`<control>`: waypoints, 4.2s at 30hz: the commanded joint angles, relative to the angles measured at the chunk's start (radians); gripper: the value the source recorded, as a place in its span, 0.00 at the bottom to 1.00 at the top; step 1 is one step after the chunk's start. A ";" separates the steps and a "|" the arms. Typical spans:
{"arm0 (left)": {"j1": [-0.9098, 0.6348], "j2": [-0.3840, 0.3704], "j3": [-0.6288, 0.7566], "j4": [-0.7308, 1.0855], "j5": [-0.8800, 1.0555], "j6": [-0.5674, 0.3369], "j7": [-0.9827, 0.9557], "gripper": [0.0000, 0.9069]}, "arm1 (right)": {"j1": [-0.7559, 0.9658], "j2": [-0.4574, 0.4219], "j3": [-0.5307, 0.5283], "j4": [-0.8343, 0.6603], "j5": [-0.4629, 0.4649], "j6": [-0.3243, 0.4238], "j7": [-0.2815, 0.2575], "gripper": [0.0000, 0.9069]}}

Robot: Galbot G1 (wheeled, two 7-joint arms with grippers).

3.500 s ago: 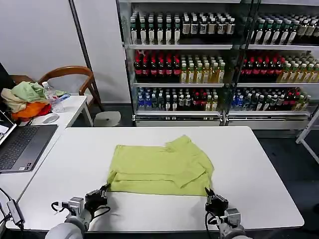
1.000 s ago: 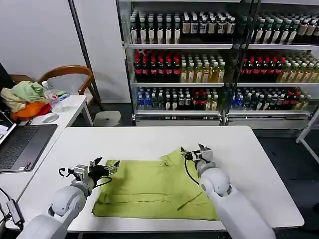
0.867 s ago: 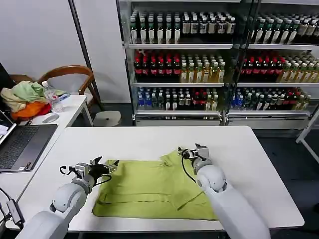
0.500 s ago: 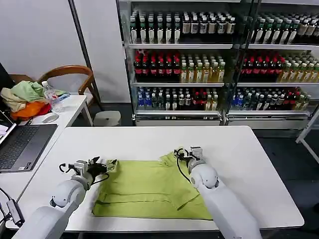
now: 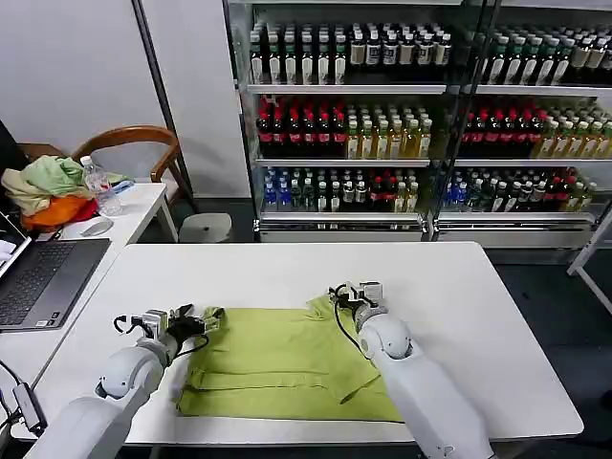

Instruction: Fold and organize the clothes.

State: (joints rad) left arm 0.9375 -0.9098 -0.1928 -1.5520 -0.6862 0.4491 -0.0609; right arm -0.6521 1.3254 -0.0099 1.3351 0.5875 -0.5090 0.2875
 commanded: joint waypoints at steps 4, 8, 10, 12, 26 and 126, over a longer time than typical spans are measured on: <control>0.034 -0.003 -0.005 -0.044 0.000 0.003 0.003 0.04 | -0.005 0.008 -0.004 -0.009 0.007 -0.005 -0.011 0.00; 0.039 -0.006 -0.005 -0.049 0.000 0.002 0.004 0.06 | -0.007 0.010 -0.003 -0.008 0.006 -0.006 -0.012 0.00; 0.041 -0.007 -0.004 -0.053 0.000 -0.001 0.008 0.06 | -0.007 0.011 -0.003 -0.009 0.005 -0.005 -0.009 0.00; 0.043 -0.009 -0.004 -0.055 0.000 -0.008 0.008 0.06 | -0.008 0.012 -0.003 -0.008 0.004 -0.004 -0.010 0.00; 0.114 0.016 -0.057 -0.166 -0.025 -0.071 0.007 0.06 | -0.075 -0.065 0.013 0.245 0.025 0.011 0.005 0.00; 0.631 0.051 -0.274 -0.597 -0.020 -0.054 -0.298 1.00 | -0.755 -0.228 0.217 0.797 -0.326 0.082 0.021 1.00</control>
State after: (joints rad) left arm 1.5387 -0.8483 -0.5128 -2.0362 -0.6655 0.3289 -0.0501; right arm -1.3388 1.1017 0.1625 2.0872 0.3516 -0.4804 0.3323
